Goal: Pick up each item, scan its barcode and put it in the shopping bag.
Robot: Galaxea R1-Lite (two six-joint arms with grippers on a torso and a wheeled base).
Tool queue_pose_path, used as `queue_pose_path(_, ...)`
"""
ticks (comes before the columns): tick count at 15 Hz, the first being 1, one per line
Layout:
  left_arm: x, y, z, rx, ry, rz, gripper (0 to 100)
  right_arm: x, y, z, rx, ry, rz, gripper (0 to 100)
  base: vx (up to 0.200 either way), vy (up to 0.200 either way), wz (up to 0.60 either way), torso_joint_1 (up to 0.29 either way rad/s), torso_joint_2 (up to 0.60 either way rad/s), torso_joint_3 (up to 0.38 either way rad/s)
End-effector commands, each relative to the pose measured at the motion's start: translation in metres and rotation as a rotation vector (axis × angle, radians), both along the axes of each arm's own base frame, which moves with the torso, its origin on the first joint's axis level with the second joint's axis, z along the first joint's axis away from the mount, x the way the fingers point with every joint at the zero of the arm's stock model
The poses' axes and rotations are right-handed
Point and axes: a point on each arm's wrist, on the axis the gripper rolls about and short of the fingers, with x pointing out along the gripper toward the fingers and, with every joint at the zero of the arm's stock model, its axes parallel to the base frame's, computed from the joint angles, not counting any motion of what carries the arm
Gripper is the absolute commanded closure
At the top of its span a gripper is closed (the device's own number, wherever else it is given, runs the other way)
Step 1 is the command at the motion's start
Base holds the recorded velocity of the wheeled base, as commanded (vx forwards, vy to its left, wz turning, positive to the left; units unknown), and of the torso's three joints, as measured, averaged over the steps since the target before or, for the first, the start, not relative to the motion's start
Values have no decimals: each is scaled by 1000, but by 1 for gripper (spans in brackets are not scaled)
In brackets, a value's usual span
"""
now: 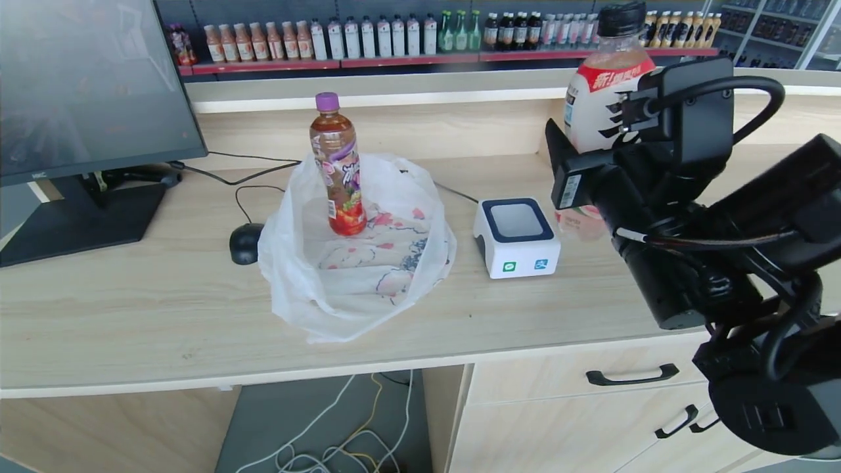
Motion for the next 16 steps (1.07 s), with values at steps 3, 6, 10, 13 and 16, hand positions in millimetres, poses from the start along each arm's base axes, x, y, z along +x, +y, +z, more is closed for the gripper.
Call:
queue_pose_path(3,0,0,0,0,0,0,0,12,9,-11,-85,34,-14,100,0,0,0,0,0,0)
queue_pose_path(6,0,0,0,0,1,0,0,28,13,3,-192,-60,-21,100,0,0,0,0,0,0)
queue_pose_path(10,0,0,0,0,1,0,0,49,12,40,-396,-158,63,100,0,0,0,0,0,0)
queue_pose_path(13,0,0,0,0,1,0,0,58,11,44,-569,-215,146,100,0,0,0,0,0,0)
queue_pose_path(16,0,0,0,0,0,0,0,62,7,40,-690,-270,197,100,0,0,0,0,0,0)
